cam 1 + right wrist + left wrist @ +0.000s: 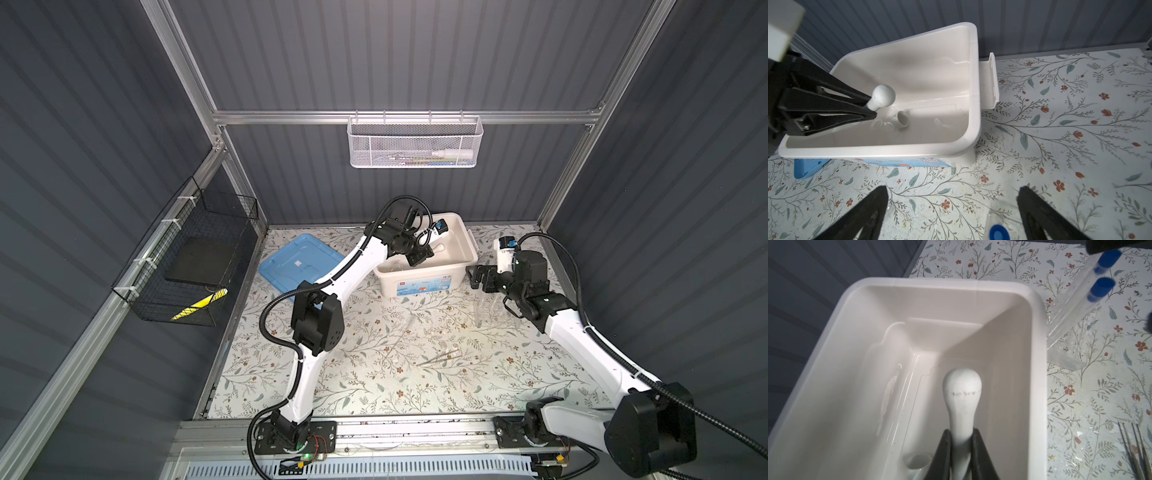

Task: Organize the chemistry lab equipment
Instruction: 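Lift the pestle with the left gripper and lower it into the bin, then open the left gripper to release the pestle inside the bin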

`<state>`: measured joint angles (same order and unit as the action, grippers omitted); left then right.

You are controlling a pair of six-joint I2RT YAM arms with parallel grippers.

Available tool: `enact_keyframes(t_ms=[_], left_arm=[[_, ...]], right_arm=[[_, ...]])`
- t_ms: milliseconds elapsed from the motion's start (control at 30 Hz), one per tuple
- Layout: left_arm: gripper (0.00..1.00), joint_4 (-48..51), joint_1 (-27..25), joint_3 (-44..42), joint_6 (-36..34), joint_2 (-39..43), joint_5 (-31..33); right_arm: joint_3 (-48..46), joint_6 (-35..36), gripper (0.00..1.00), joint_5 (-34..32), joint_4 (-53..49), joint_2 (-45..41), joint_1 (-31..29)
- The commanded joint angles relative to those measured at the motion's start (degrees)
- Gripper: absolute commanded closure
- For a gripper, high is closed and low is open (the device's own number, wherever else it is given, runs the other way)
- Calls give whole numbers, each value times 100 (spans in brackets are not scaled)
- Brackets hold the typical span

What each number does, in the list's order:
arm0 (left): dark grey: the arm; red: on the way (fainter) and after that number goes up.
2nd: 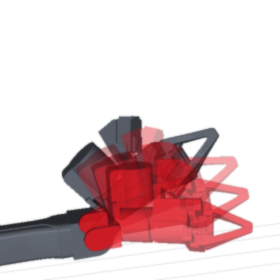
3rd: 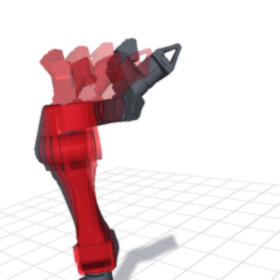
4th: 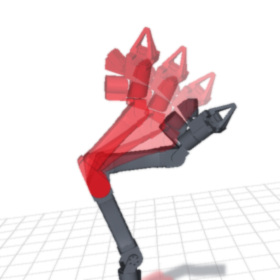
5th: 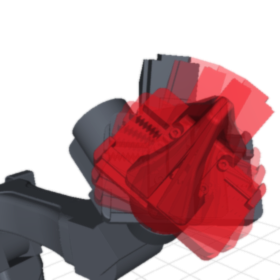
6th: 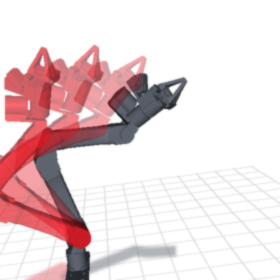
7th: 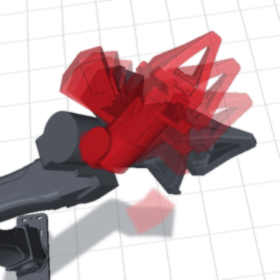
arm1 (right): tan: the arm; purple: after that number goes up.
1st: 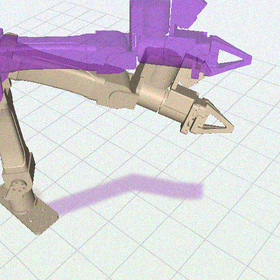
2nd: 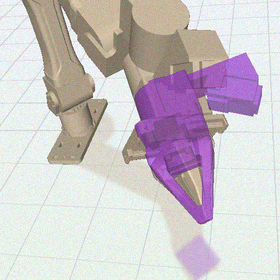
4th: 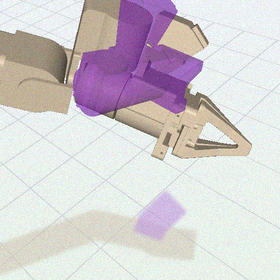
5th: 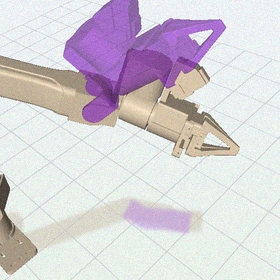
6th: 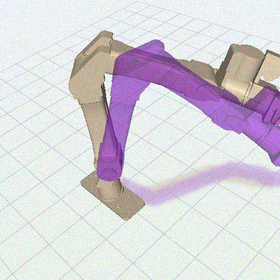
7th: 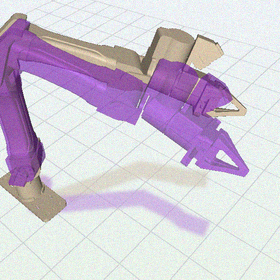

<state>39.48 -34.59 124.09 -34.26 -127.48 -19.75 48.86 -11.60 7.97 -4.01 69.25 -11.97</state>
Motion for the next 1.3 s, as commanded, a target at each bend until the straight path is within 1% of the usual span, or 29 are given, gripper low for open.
enact_keyframes(t_ms=[0,233,400,533,800,967,1267], left_arm=[[88,314,90,399,-202,-315,-356],[88,305,137,692,-373,-745,-478],[88,316,163,973,-360,-1041,-547],[88,406,167,1196,-335,-1328,-610],[87,211,185,1099,-344,-1476,-582],[87,260,198,1110,-452,-1607,-600],[87,323,224,841,-461,-1731,-560]], right_arm=[[-61,-11,1,117,112,101,33],[-70,13,1,151,173,200,37],[-61,-64,1,174,293,310,37],[-35,-128,1,327,344,404,37],[-52,-111,1,350,430,458,37],[-61,-98,1,381,439,484,37],[-52,-125,1,399,446,554,32]])
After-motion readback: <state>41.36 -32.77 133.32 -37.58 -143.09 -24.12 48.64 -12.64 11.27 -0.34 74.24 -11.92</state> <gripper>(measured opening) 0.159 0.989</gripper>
